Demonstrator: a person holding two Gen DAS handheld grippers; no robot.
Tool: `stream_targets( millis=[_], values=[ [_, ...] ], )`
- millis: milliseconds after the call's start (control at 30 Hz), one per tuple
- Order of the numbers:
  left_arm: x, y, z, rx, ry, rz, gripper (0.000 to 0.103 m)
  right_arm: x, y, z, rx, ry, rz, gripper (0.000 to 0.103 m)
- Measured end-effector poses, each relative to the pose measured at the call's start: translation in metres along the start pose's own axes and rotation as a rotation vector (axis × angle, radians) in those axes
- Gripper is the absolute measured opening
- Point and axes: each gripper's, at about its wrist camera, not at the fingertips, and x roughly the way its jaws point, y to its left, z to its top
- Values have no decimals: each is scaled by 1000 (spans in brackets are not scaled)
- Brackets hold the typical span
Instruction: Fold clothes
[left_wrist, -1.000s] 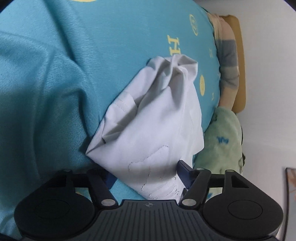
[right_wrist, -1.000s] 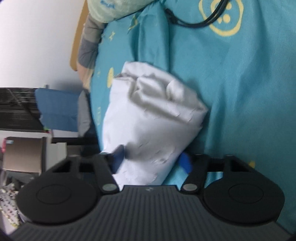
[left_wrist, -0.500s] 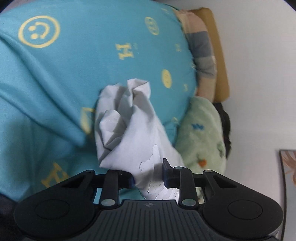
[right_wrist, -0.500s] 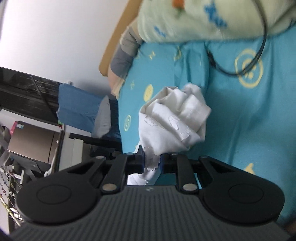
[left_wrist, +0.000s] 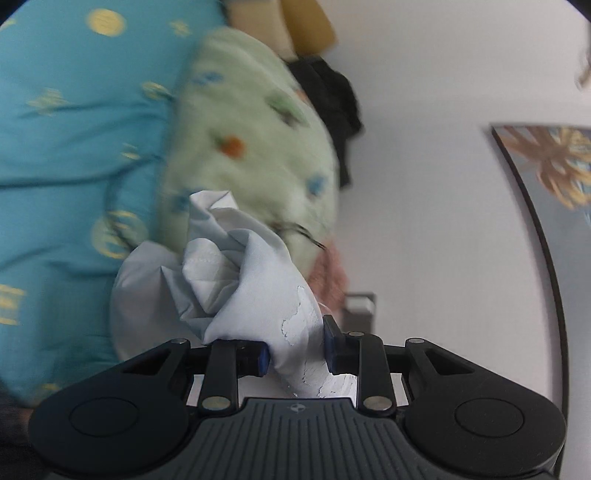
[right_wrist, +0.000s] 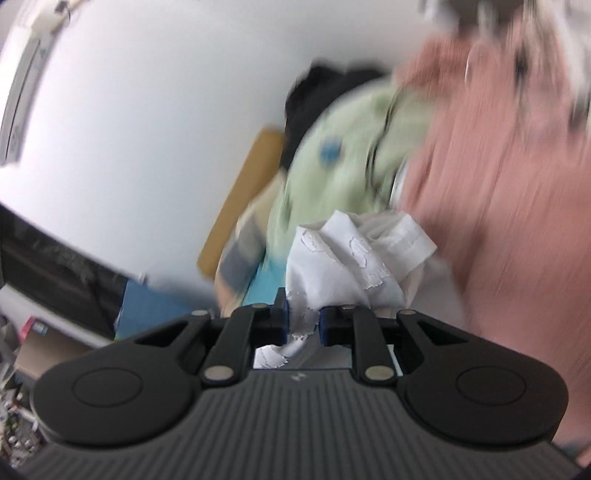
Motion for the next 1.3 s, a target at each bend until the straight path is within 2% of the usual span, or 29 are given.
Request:
stream_targets(
  millis=[167, 233, 333, 433, 500, 667, 800, 900, 933, 1000, 1033, 1067, 1200, 1300],
  values=[
    [81, -96, -20, 97, 78, -185, 29, -67, 8, 92, -88, -227, 0, 19],
    [95, -114, -39, 170, 93, -222, 29, -92, 11, 114, -146, -315, -13, 19],
    [116, -140, -68, 278, 118, -274, 29, -115, 1, 123, -203, -408, -64, 19],
    [142, -119, -91, 331, 159, -231, 29, -120, -27, 107, -247, -427, -154, 19],
    [153, -91, -102, 374, 199, -185, 29, -117, -51, 85, -266, -386, -211, 19],
    [138, -15, -139, 487, 280, -71, 29, -113, -122, 21, -158, -258, -285, 19],
    [109, 11, -158, 575, 240, -13, 35, -113, -140, -7, -106, -223, -334, 25],
    [86, 6, -170, 672, 185, 32, 36, -122, -129, -18, -134, -213, -384, 36],
    [78, 2, -173, 702, 170, 44, 39, -128, -123, -20, -156, -213, -395, 45],
    [63, -11, -178, 755, 137, 57, 63, -139, -111, -25, -200, -212, -415, 64],
    [53, -19, -181, 782, 117, 59, 68, -145, -105, -28, -221, -212, -426, 79],
    [42, -30, -185, 818, 93, 57, 77, -149, -94, -30, -253, -221, -417, 86],
    [1, -60, -207, 966, 6, 71, 95, -180, -58, -46, -412, -272, -404, 85],
    [-40, -69, -233, 1047, -75, 81, 102, -204, -33, -65, -479, -307, -389, 85]
  ],
)
